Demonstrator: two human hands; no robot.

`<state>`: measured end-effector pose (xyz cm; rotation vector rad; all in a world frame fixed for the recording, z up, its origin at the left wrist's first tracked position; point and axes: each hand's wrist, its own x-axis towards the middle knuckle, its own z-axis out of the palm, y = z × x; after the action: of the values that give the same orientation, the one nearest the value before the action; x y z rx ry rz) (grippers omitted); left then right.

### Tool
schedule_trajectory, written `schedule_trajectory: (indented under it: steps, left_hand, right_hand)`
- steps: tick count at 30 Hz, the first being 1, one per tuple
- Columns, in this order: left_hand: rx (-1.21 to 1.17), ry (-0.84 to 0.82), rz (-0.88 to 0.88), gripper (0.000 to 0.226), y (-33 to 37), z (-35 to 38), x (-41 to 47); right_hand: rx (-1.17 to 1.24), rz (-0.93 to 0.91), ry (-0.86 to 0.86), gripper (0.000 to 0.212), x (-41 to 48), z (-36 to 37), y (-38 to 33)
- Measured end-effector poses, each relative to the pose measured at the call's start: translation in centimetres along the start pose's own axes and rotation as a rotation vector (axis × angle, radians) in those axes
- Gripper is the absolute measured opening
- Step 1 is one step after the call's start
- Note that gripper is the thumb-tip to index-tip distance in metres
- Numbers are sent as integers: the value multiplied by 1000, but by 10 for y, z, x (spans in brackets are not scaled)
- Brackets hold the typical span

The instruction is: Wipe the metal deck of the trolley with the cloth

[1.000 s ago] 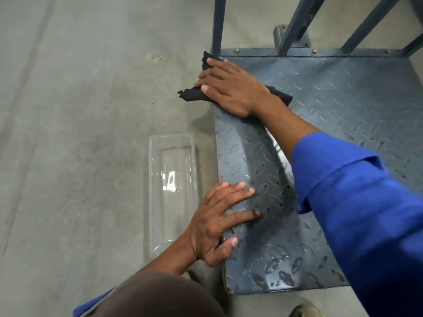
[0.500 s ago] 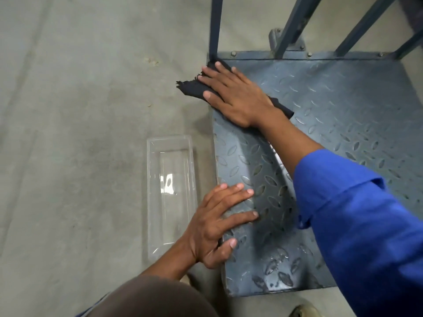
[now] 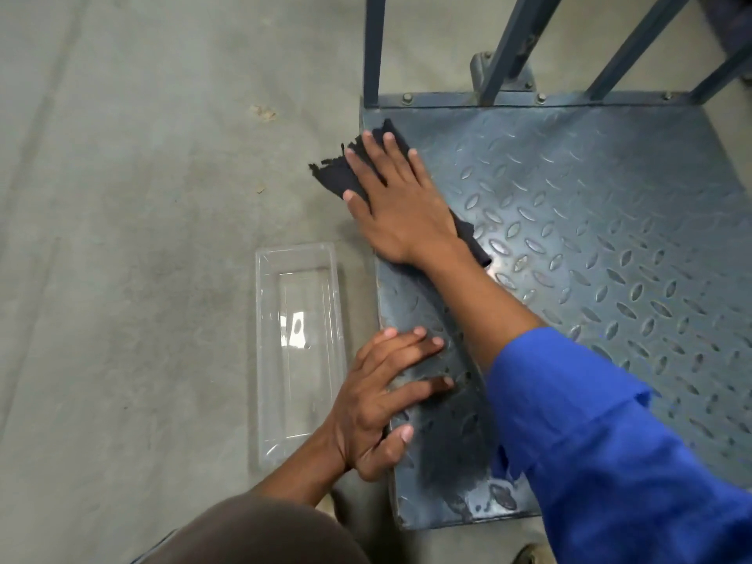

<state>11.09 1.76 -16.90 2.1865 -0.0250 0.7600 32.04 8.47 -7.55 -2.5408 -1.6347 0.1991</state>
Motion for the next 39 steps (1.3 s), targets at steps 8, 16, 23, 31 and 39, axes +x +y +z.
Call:
schedule_trajectory:
  steps: [8,16,23,31,39]
  left_hand:
    - [71,-44,48,61,-2,-7,2]
    - [116,-85,49,60,-2,-6,-4]
    - [186,-163,44,61,8,-18,-9]
    - [162,-171,77,57,17,-18,-18]
    - [123,-133,86,57,37,-15,-36]
  right_hand:
    - [14,101,47,56,39,-1,-4]
    - [78,154,87,58,-26,16,-15]
    - [71,122,10,57,2,3,-1]
    - [66,135,50,56,-16,10,-8]
    - [109,123,90,55,-75,20,-14]
